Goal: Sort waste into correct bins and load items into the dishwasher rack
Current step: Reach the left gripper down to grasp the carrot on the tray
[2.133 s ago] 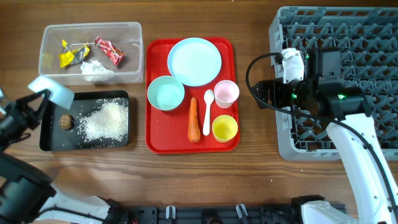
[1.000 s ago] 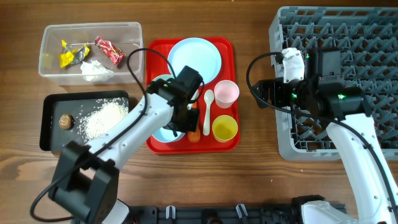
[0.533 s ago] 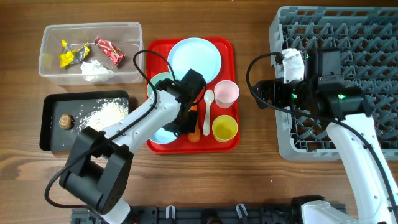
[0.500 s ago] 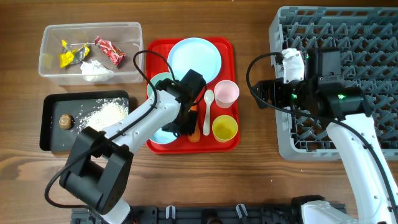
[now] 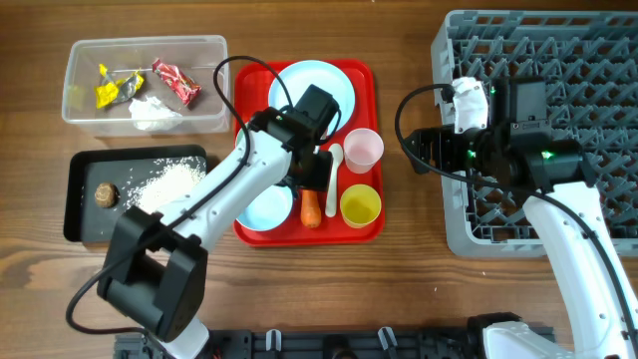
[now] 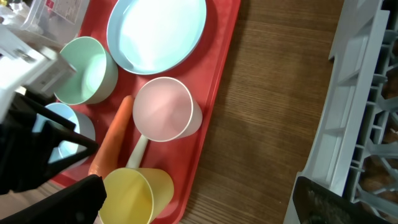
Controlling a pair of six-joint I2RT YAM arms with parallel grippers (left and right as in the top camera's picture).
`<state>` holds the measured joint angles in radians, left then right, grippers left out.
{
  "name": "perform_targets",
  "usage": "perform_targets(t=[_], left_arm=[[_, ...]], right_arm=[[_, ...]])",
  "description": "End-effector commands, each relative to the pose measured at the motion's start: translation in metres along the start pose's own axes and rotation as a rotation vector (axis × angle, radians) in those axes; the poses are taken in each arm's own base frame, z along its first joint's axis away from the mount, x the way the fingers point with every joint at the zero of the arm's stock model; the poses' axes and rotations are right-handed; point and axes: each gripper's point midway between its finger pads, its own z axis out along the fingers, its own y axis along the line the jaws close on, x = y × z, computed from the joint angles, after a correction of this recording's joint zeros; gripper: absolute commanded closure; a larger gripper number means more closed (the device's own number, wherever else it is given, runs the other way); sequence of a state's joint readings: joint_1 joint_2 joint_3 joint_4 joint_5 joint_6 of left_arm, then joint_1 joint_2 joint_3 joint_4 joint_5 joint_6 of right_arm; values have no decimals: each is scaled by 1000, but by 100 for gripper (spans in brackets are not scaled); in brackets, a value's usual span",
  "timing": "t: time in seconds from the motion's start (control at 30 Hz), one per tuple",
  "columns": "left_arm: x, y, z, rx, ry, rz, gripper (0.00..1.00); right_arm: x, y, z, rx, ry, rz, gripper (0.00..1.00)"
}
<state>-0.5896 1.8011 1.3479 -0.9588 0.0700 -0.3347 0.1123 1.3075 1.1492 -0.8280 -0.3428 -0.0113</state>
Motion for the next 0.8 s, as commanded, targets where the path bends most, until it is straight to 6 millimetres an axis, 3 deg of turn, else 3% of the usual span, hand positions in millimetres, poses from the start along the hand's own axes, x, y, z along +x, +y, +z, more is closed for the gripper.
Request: perform_targets(t=[0.0,0.17,0.47,0.77], left_arm=[[3,-7,19,12,51,-64,42],[12,-12,38,4,112,-60,42],[22,-7,56,-28,170,-114,45],[20,-1,59,-64,160,-133,45]], right_arm=[[-4,-1,0,6,-5,10,0],[-4,-1,0,7,-3,11,0],[-3,-1,0,7,1,12,0],[-3,-2,0,8,0,11,0]])
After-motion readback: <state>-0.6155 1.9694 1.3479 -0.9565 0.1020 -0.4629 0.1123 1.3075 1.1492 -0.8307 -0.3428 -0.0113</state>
